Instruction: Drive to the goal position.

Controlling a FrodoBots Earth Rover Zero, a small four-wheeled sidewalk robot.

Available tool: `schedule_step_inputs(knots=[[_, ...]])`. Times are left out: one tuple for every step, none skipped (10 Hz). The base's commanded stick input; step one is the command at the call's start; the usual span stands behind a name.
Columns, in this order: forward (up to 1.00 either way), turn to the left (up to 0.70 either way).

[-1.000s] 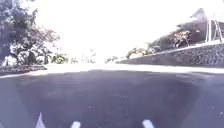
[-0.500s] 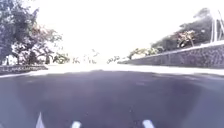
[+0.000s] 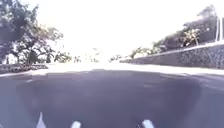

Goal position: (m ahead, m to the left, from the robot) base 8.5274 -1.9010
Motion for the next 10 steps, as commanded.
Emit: schedule_step_inputs(knots=[[0.7,0.0],[0.7,0.0],[0.7,0.0],[0.7,0.0],[0.7,0.0],[0.7,0.0],[0.7,0.0],[0.7,0.0],[0.7,0.0],[0.7,0.0]])
